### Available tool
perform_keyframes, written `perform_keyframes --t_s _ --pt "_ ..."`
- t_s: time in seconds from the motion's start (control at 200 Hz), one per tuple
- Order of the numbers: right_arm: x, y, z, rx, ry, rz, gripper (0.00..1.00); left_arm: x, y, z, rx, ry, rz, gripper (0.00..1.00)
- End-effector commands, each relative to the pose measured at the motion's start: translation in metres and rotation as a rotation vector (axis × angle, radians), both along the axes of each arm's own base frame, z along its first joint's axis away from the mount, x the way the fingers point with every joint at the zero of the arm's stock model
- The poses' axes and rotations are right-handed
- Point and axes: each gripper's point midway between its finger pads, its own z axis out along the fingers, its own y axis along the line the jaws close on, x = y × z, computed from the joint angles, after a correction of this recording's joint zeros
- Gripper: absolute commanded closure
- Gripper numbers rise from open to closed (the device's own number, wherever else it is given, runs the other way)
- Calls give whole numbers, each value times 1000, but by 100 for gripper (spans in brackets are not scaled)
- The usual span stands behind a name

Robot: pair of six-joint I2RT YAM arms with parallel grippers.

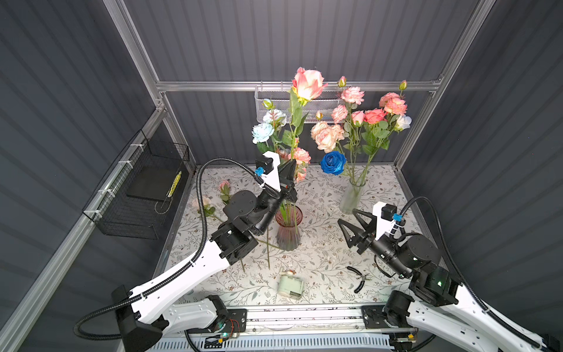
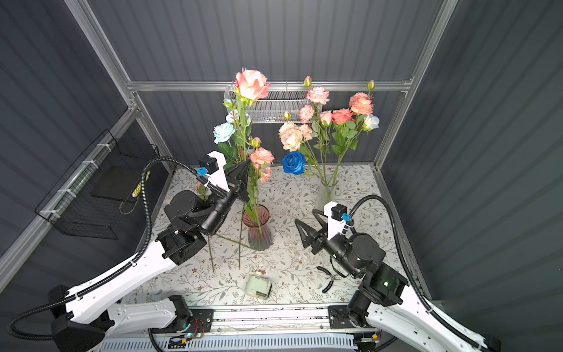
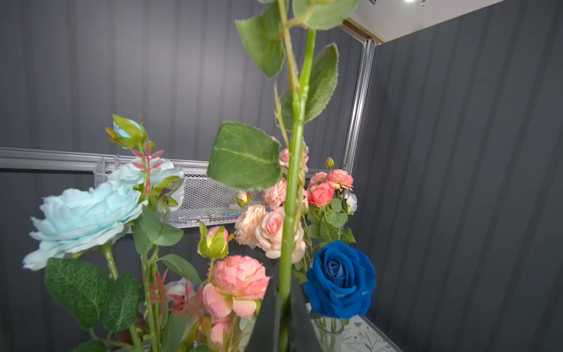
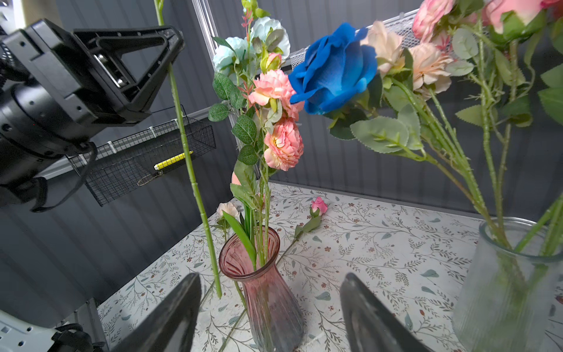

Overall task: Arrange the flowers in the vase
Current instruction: 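Lower the pink rose into the pink-red vase and open the left gripper, then move the left gripper back to the table and grasp the pale pink rose stem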

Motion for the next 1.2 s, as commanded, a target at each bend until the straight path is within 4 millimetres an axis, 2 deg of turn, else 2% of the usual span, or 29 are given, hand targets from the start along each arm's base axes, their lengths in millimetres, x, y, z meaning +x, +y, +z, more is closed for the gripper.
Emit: perform_keyframes --t_s 0.0,0.215,0.41,0.475,0.505,0.59,0.665,0.87,1.01,1.085,1.195 --pt "-4 -9 17 24 -31 -16 26 -1 20 28 -59 -122 122 100" --pt "-7 -9 21 20 -39 -7 26 15 14 16 1 -127 211 100" --pt "-9 -13 19 30 -39 -10 26 28 2 -25 80 -66 237 100" --pt "-9 -14 19 32 -39 -13 26 29 4 -40 83 -38 242 100" --pt "-9 -14 18 32 -38 -13 26 28 5 -45 79 -29 239 92" --pt "-10 -14 18 35 -37 -11 26 23 13 -54 44 -1 228 58" --pt "-10 -14 16 35 -34 -11 25 17 21 -51 1 19 207 42" --pt "-9 -11 12 41 -29 -4 25 -9 44 -16 -126 15 117 24" --pt "-8 -9 11 42 -26 0 25 -21 58 2 -171 17 94 21" --pt "-8 -9 11 44 -26 1 24 -20 68 1 -184 46 129 20" --pt "-8 -9 9 40 -21 3 24 -13 86 -21 -176 128 231 18"
